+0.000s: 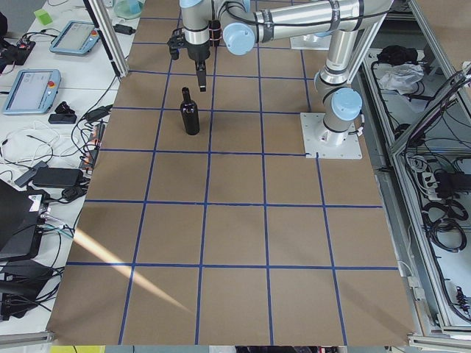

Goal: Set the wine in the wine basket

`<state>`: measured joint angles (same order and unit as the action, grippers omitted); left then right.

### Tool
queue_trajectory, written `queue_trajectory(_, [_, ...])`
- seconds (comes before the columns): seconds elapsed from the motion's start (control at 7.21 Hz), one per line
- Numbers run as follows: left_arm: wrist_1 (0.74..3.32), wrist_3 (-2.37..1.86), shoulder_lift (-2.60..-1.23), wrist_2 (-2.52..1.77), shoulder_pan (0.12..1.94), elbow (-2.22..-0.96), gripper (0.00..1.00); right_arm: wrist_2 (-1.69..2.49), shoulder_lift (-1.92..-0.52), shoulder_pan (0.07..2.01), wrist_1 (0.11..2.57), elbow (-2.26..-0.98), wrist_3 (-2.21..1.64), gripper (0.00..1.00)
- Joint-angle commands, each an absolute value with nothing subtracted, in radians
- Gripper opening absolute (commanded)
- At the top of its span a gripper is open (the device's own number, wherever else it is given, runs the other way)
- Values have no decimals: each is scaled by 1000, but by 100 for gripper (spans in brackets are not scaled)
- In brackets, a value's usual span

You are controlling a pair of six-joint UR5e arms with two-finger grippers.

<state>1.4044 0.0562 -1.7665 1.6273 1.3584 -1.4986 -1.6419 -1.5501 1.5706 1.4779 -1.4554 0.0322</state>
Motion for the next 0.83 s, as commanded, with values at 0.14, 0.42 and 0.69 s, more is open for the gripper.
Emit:
queue_trajectory(0.14, [1289, 57, -1876, 1474, 1361, -1483, 100, -1645, -1554, 1571, 1486, -1456, 26, 100])
queue_trajectory(0.42, [1304, 46, -1878, 1474, 1368, -1489, 96, -1626, -1554, 1572, 1486, -1456, 20, 100])
queue_trajectory(0.69, [1310, 60, -1878, 1476, 1373, -1494, 11, -1569, -1548, 1572, 1486, -1456, 18, 100])
